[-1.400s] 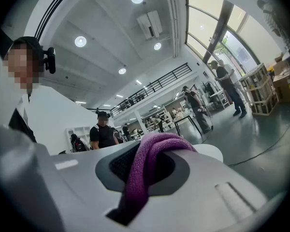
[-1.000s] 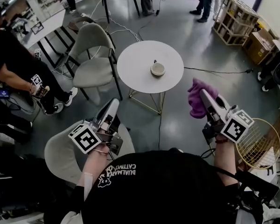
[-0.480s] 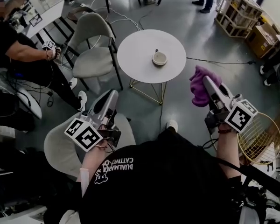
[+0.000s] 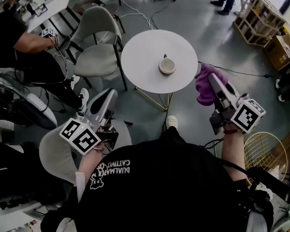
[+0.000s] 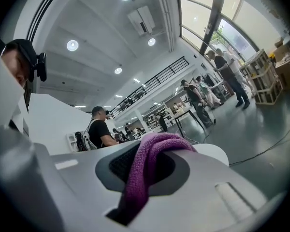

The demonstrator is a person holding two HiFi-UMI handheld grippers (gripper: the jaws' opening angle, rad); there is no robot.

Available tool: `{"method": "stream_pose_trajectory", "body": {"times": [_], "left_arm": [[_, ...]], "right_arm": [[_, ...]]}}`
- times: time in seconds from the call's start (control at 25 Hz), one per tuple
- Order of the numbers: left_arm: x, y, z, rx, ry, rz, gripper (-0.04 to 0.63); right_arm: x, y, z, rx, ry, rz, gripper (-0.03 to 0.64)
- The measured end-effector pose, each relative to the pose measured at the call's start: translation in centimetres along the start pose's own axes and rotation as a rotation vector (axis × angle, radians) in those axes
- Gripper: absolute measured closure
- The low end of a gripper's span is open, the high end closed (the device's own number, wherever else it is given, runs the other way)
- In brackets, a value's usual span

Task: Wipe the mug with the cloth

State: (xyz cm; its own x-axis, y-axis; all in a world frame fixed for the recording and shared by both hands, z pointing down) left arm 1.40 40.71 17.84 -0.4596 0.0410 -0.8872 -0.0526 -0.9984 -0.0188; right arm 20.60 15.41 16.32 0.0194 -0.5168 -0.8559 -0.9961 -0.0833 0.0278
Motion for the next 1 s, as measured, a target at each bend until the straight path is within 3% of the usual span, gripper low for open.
{"method": "stream_pose_trajectory", "body": {"times": [0.32, 0.48, 0.84, 0.92, 1.0], "left_arm": [[1.6, 8.4, 3.7, 0.096, 0.036, 0.022, 0.598], [2.1, 13.4, 5.9, 0.133, 0.0, 0.03, 0.598], [0.8, 24.3, 9.5, 0.17, 0.013, 0.12, 0.598], [-0.2, 26.3, 10.3, 0.186, 0.043, 0.166, 0.598], [-1.9, 28.5, 11.0, 0.186, 0.123, 0.237, 0.598]], "right_arm": [[5.4, 7.1, -8.0, 0.051, -0.012, 0.037, 0.568], [7.4, 10.9, -12.6, 0.071, 0.014, 0.073, 0.568], [7.7, 18.1, -21.5, 0.124, 0.086, 0.172, 0.568], [6.7, 19.2, -23.2, 0.141, 0.117, 0.194, 0.568], [5.4, 20.2, -24.7, 0.169, 0.141, 0.214, 0.568]]}}
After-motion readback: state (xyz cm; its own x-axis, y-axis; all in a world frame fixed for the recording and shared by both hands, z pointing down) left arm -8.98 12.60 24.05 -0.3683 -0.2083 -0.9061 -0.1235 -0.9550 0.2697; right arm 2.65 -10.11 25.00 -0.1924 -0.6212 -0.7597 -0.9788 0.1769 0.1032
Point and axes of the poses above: the fingertips, and each gripper's own axes: y forward along the fingers, z to its left, x out of its top, the point moved 2 cm from there along -y, backward along the fingers, and after that the axes turned 2 degrees about z, right-handed, at the moved point
